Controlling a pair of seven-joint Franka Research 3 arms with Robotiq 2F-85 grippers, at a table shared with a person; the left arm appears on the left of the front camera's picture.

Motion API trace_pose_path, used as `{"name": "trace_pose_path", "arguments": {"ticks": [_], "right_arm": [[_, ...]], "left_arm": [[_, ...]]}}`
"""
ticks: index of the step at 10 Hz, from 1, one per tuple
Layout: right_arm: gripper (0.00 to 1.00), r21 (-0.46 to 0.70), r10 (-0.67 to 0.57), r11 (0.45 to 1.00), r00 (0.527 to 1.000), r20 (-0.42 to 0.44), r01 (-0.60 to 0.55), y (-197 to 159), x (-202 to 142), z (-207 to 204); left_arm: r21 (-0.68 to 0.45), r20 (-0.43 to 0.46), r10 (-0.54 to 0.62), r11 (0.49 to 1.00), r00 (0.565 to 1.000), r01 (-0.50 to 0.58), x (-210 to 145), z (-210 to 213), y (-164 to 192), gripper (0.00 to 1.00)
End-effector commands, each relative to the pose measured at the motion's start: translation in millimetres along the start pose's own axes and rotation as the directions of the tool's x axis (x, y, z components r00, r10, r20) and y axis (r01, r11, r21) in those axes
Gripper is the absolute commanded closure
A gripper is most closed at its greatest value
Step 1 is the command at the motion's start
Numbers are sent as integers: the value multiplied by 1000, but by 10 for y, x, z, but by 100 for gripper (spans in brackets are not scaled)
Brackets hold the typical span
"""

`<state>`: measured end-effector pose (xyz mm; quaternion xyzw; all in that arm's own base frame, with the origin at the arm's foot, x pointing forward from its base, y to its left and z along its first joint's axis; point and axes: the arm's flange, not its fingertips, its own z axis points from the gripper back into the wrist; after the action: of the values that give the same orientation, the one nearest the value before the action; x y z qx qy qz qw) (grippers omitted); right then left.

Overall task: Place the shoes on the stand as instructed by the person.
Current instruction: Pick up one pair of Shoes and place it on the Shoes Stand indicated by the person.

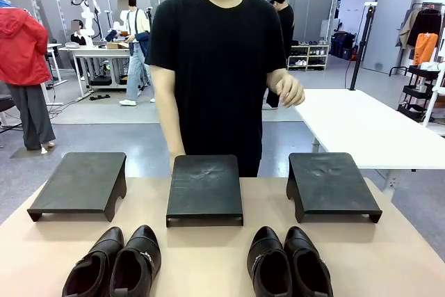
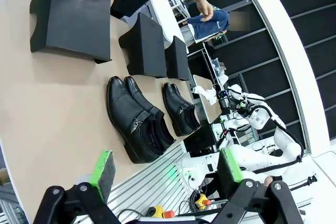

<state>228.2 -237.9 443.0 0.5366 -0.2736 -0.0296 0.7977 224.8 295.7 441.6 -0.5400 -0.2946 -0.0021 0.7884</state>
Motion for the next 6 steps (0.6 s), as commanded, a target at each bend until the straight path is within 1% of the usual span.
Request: {"name": "trace_pose_path", "arguments": {"ticks": [1,6], "right_arm": [[0,7,3,1000,1000,4,-3,16,19,26],[0,7,3,1000,1000,4,-3,16,19,26]], "left_arm": [[-12,6,-8,1000,1000,9,3,12,-1,0],[-12,6,-8,1000,1000,9,3,12,-1,0]]}}
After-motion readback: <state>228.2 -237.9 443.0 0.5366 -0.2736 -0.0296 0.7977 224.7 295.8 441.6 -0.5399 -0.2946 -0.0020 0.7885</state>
